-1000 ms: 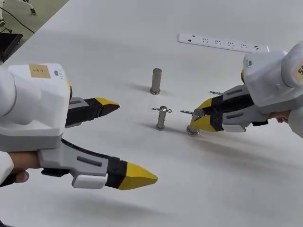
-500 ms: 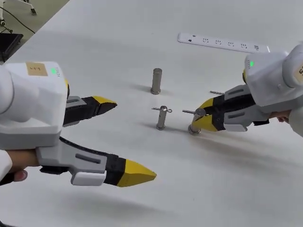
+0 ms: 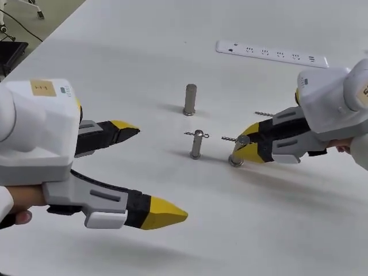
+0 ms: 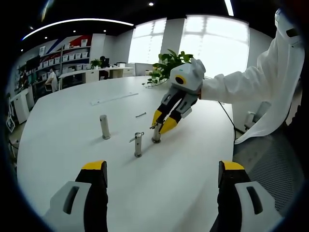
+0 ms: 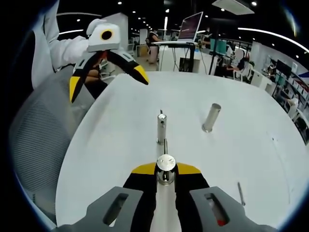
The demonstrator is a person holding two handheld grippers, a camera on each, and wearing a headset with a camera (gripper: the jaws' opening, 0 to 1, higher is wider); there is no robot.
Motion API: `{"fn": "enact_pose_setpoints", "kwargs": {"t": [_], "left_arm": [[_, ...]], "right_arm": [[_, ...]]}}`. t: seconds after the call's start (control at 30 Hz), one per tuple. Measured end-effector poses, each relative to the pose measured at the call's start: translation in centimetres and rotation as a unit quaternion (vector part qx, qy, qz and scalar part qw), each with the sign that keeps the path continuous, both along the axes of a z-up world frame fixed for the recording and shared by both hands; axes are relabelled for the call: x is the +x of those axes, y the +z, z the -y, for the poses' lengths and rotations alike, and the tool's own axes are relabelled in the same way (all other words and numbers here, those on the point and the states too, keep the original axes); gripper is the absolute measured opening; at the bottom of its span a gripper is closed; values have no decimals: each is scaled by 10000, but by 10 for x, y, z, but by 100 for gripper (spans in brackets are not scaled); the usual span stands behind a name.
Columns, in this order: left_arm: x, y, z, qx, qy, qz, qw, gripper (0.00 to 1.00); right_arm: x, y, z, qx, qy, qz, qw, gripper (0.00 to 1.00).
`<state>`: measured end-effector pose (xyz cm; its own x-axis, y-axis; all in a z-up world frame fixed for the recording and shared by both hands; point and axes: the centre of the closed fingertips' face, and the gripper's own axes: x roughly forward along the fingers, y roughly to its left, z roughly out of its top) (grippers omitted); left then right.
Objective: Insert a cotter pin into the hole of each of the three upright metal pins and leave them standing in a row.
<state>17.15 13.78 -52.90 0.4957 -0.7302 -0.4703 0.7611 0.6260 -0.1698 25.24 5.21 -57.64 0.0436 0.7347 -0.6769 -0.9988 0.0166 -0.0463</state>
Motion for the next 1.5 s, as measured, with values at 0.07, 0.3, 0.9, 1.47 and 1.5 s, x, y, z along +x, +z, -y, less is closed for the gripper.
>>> {"fn": "enact_pose_setpoints", "kwargs": {"t": [0.07,0.3,0.9,1.47,1.5], "left_arm": [[0,0,0,-5,8,-1,10000,95],[0,0,-1,-2,32,-18,10000,94],[2,1,-2,18,78,20,10000,93],[5,10,-5,-170,227,77,9996,93],[6,11,-5,-210,251,80,9994,93]], "right_arm": [[1,0,0,28,-4,-26,10000,8],[2,-1,1,73,-59,-109,9999,8],[-1,0,-1,-10,166,-65,9998,9],[-1,26,0,268,-327,-31,9991,31],[-3,29,1,316,-373,-30,9988,32]]}}
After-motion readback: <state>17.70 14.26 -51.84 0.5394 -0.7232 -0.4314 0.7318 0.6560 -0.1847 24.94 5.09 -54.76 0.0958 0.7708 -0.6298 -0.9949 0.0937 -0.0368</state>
